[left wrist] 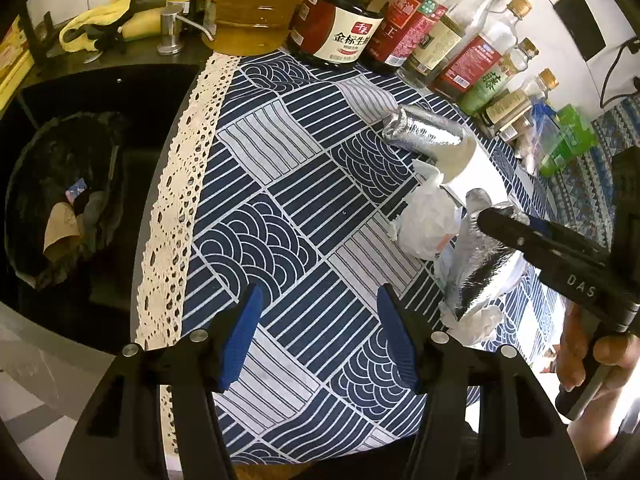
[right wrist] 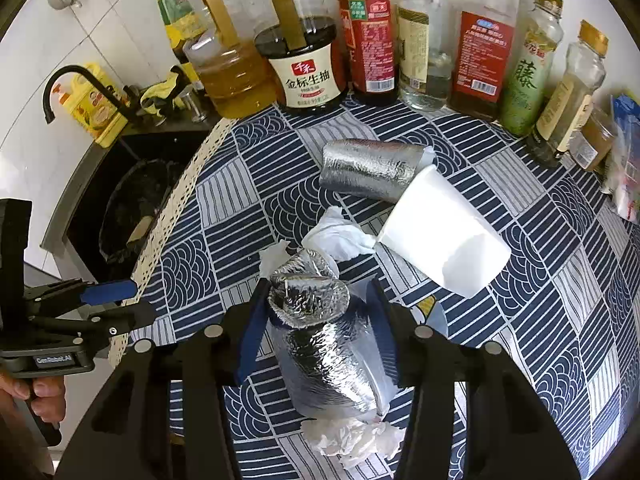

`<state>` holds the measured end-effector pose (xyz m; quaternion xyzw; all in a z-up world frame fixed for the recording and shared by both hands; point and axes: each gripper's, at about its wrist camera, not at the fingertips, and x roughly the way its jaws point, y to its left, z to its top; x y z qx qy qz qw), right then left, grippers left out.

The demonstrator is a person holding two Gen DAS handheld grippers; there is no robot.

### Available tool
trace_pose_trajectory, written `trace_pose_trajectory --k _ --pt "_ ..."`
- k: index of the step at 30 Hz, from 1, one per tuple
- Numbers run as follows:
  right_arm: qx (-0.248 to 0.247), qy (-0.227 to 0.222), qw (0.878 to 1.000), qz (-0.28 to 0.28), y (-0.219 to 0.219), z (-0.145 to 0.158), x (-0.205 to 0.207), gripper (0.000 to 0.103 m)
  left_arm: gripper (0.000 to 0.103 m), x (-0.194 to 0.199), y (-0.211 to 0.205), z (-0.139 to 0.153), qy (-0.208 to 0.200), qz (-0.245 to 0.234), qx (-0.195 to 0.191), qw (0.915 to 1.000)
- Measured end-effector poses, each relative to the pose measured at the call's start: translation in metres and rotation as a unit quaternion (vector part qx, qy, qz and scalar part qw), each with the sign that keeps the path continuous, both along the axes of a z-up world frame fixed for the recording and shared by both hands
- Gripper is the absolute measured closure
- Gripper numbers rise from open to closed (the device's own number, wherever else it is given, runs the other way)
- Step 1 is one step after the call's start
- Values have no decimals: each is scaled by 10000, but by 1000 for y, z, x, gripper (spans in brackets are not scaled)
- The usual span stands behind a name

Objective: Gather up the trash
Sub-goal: 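Grasp the foil-wrapped bundle with the right gripper while the left gripper approaches the white tissue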

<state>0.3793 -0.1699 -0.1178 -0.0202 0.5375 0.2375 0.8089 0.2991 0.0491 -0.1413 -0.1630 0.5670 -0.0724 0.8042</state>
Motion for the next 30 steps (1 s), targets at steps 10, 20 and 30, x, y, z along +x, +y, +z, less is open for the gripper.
trace_pose_trajectory --k 10,20,30 --pt "741 127 9959 -511 -27 23 -11 58 45 21 -11 2 5 -609 -3 9981" --pt "1444 150 9804 -1330 -77 50 -27 58 45 61 -48 -9 142 -1430 87 9896" --pt "1542 -43 9662 -2067 -127 62 -54 58 45 94 -92 -27 246 -2009 317 9788"
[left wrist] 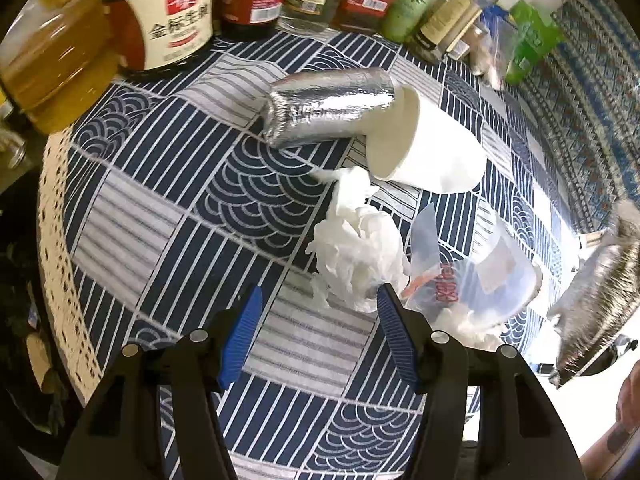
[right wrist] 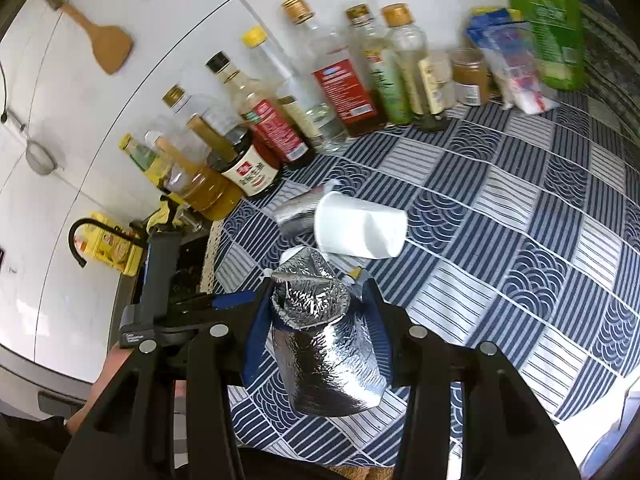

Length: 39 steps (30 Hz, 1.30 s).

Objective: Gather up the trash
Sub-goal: 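Grasp the foil-wrapped bundle with the right gripper while the left gripper approaches the white tissue, then grasp the crumpled white tissue with the left gripper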

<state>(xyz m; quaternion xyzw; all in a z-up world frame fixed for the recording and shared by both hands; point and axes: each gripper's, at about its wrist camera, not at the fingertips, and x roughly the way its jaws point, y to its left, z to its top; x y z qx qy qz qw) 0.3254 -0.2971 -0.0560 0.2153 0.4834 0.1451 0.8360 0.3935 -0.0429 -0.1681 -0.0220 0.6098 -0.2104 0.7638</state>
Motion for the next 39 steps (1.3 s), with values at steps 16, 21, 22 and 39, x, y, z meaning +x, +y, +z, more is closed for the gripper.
trace_pose_trajectory --k 16,21,22,39 --pt "52 14 9999 -142 -40 -14 0 58 45 32 -15 -3 391 368 -639 9965" --pt "78 -20 9999 -113 -48 -15 3 58 45 38 -27 -7 532 423 -709 9952" --pt "76 -20 9999 -104 -49 -15 3 58 45 39 -28 -8 554 433 -702 9950" --pt "32 -4 9997 229 -51 -20 23 58 73 42 -26 -12 605 571 -797 9933"
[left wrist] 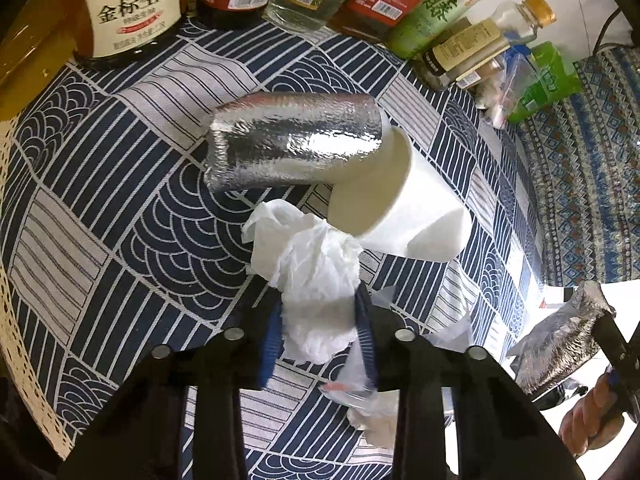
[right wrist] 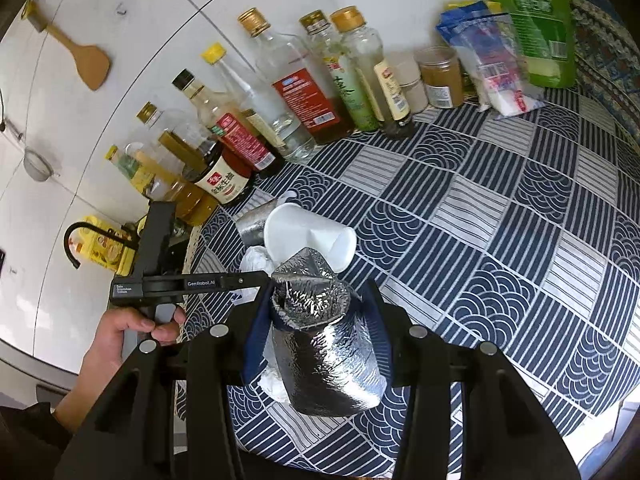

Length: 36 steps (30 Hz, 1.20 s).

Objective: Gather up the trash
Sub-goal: 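Grasp the crumpled white tissue with the left gripper, then carry the tissue and foil bundle with both grippers over the sink trash bin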

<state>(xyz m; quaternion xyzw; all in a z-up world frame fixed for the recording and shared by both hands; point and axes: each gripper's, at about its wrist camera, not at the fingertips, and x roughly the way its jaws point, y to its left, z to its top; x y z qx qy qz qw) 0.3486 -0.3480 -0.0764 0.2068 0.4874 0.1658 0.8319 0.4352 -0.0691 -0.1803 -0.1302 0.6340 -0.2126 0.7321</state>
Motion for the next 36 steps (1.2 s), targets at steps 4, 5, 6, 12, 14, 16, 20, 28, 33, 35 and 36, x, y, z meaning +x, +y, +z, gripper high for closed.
trace_pose_trajectory --k 4,5,6,12,14,16,20,28,33,35,36 --pt "-28 -64 9998 199 9 5 8 58 75 -6 8 6 -84 101 7 9999" --pt "-41 -79 9996 263 13 6 10 58 75 -7 11 7 -81 149 7 9999" --pt "-53 -98 9994 327 17 8 12 58 75 -9 16 10 -111 217 -12 9997" --pt "-82 -163 9975 684 40 15 20 58 77 -19 39 25 -314 448 -11 9985" --pt "-83 -195 9964 820 50 18 22 58 77 -25 49 30 -378 554 6 9977" --pt "-86 -224 9953 941 60 21 25 58 77 -31 60 34 -415 675 17 9969" --pt "-70 -258 9929 1155 84 25 31 58 77 -44 85 40 -461 917 20 9947" --pt "-97 -243 9849 1712 148 28 34 58 77 -72 139 52 -557 1377 5 9889" --pt "-62 -167 9796 2001 197 24 39 58 77 -89 183 55 -508 1638 71 9852" --pt "-39 -133 9777 2094 216 23 42 58 77 -95 202 57 -515 1727 102 9836" --pt "-32 -124 9761 2170 230 22 43 58 77 -97 208 58 -516 1755 113 9831"
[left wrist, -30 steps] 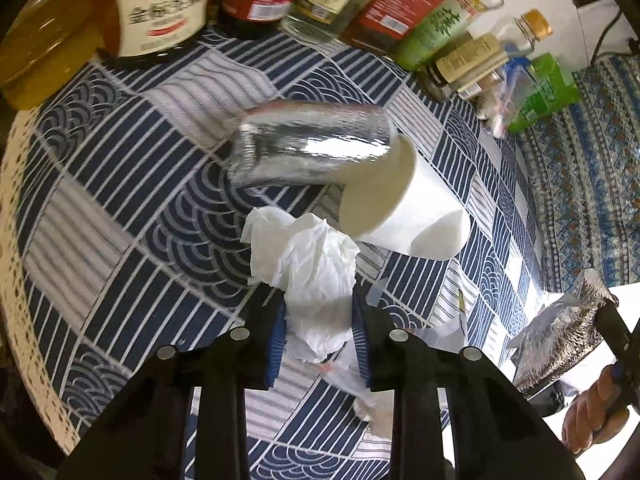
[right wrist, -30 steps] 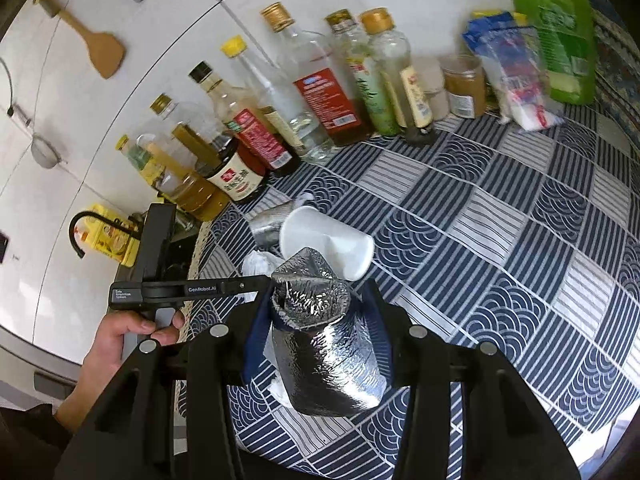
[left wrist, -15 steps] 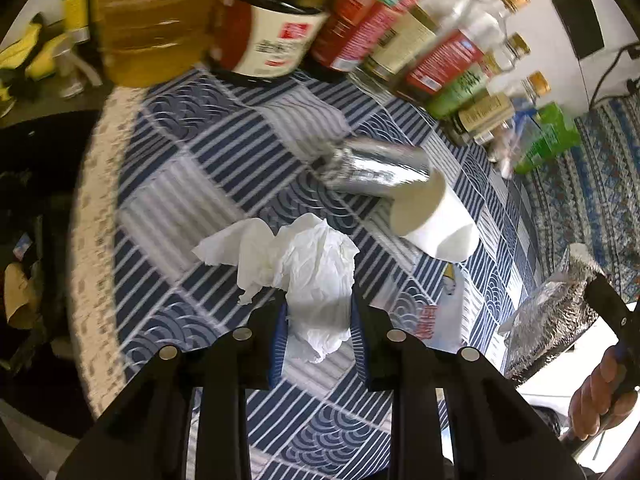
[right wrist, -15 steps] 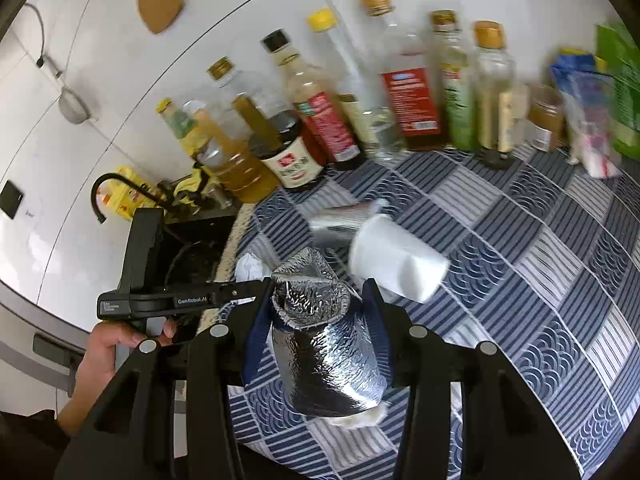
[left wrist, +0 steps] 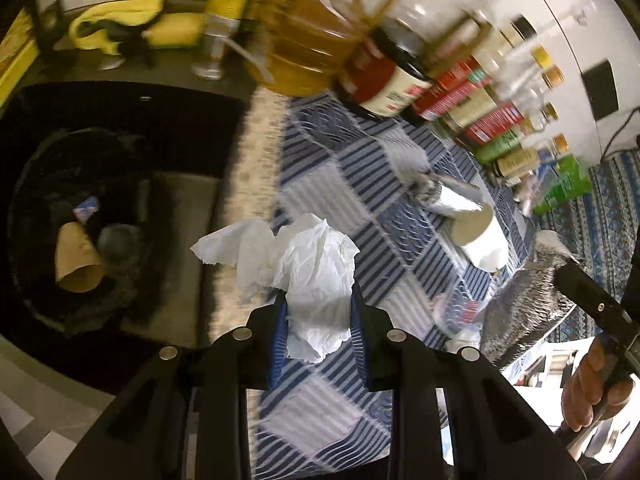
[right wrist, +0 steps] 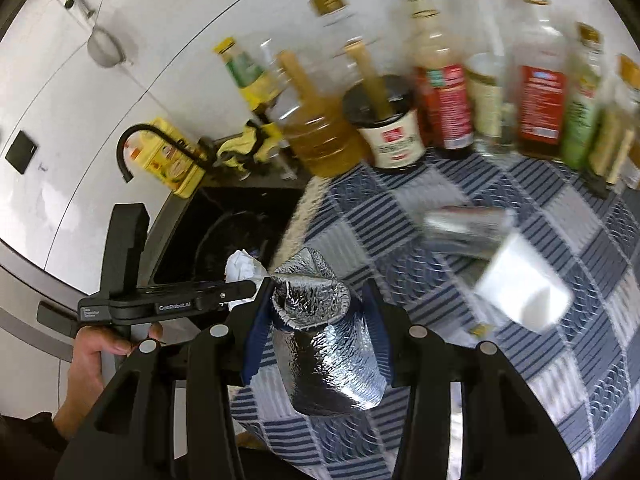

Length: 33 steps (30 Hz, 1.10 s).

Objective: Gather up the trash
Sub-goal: 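Carry the tissue and foil bundle with both grippers over the sink trash bin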

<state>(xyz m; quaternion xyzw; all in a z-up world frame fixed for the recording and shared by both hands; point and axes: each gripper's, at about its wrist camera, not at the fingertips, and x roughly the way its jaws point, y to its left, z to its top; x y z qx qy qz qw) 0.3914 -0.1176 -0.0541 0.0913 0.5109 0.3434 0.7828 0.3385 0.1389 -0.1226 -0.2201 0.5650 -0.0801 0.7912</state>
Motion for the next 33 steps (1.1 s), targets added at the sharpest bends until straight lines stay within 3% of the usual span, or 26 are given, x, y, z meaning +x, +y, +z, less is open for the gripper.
trace_pose_trajectory --k 9,20,33 --pt "-21 94 9991 412 100 -6 6 58 77 -18 90 1 27 350 44 9994" --pt "-68 163 9982 572 229 -20 -16 58 77 -26 209 -14 110 520 78 9986" --pt "-214 205 9981 534 312 -30 9 58 77 -7 279 -27 117 400 -136 9990"
